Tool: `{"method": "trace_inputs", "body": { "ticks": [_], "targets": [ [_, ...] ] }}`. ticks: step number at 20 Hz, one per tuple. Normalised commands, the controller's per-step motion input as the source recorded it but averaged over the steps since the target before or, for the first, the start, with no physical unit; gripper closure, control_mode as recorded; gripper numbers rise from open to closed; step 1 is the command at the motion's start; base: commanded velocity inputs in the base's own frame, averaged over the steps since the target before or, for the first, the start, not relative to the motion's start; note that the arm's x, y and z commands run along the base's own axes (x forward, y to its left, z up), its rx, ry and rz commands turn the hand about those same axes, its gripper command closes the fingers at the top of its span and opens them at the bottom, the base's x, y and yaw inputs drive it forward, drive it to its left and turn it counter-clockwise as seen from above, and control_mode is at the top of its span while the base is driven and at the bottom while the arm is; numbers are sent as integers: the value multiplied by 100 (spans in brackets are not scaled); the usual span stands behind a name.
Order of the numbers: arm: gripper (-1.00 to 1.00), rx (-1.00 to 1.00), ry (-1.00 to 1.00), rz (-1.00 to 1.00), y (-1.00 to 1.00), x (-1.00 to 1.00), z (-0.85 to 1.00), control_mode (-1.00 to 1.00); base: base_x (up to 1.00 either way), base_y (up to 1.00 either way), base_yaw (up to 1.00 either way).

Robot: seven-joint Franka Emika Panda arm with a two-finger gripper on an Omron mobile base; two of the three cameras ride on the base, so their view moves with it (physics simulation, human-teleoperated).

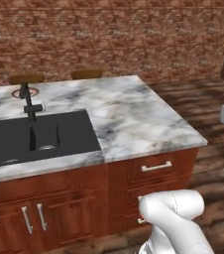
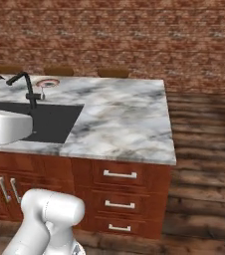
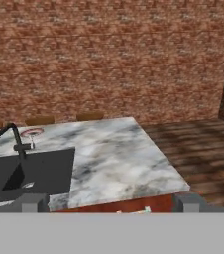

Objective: Transport the fish and squash to the fridge. Place the fish on the rack containing meat and place the squash on the rack containing the vegetable, ensuring meats and vegetables are on different racks.

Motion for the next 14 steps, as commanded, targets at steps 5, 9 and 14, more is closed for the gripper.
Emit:
{"method": "trace_inputs", "body": {
  "ticks": [5, 9, 14],
  "targets": [
    [-100, 0, 0, 0, 0, 0, 0, 100, 52, -100, -11],
    [-100, 0, 0, 0, 0, 0, 0, 100, 48, -100, -12],
    [-100, 0, 0, 0, 0, 0, 0, 100, 43, -100, -11]
  ]
}}
